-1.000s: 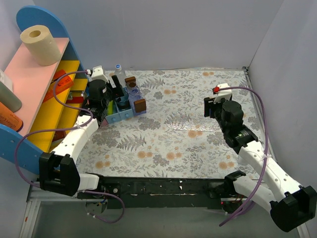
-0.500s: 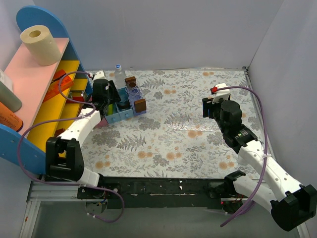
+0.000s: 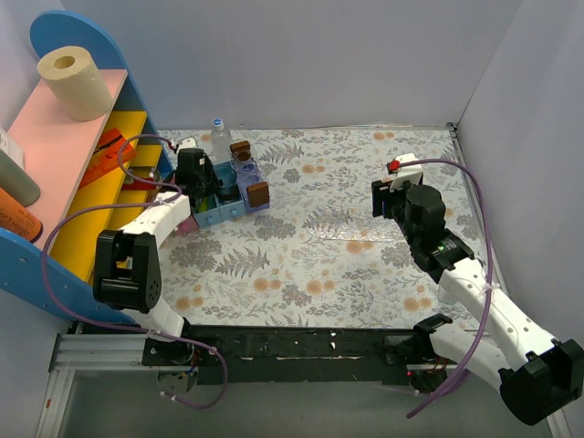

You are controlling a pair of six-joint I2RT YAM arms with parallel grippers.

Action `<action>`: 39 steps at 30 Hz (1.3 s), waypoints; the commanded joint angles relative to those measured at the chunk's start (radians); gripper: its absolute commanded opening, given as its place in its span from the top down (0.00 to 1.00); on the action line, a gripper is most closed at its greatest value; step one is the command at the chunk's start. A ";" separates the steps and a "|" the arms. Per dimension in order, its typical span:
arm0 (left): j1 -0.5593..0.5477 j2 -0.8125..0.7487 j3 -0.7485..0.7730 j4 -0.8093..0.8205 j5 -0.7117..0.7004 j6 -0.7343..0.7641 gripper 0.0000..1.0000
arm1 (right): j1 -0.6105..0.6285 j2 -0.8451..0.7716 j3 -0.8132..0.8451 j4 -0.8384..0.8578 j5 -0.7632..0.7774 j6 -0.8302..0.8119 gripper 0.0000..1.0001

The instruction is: Prepare toiletry sets of a toothbrush and toothpaste on the tray

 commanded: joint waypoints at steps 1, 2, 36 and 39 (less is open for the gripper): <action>0.006 0.000 0.044 0.001 0.009 -0.007 0.62 | 0.007 -0.011 0.042 0.020 -0.001 -0.006 0.31; 0.006 0.000 0.044 0.002 0.009 -0.007 0.62 | 0.008 -0.009 0.040 0.020 -0.001 -0.005 0.31; 0.006 0.020 0.066 0.008 0.015 -0.019 0.98 | 0.025 0.023 0.019 0.023 -0.030 -0.011 0.31; 0.006 0.020 0.073 0.010 0.018 -0.024 1.00 | 0.030 0.026 0.017 0.023 -0.031 -0.014 0.31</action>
